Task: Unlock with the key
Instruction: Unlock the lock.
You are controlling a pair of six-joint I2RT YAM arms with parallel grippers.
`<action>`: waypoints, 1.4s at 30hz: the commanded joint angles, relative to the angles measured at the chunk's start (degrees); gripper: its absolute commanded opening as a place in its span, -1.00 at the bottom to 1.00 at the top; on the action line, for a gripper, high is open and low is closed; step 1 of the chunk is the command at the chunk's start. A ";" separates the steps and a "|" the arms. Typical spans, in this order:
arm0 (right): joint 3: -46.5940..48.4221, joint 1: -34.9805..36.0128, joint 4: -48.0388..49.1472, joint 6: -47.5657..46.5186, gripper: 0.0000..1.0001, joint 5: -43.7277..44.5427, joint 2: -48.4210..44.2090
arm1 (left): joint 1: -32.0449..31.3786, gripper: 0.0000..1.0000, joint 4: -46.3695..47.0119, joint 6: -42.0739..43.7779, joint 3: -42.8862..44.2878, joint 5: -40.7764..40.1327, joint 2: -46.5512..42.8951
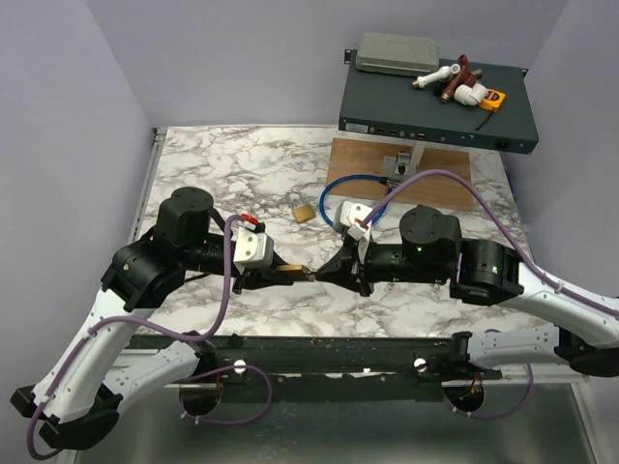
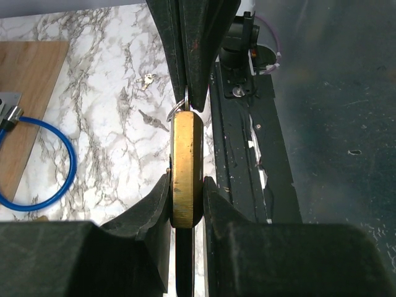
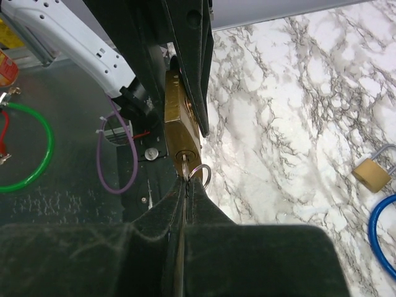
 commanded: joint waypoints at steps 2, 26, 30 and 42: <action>0.88 0.08 1.66 -0.23 -0.99 1.68 -0.75 | 0.14 -1.00 4.35 -0.85 2.07 3.02 -1.43; 1.44 0.04 3.74 -0.30 -0.38 -0.12 -1.34 | 0.39 -1.00 5.56 -1.61 0.74 1.98 -2.24; 1.55 0.10 4.57 -0.32 -0.38 -1.38 -1.48 | 0.42 -1.00 5.79 -1.86 0.55 1.51 -2.26; 0.40 0.10 3.78 -0.10 -0.99 -0.60 -0.05 | 0.55 -1.00 7.27 -3.29 0.72 1.16 -2.35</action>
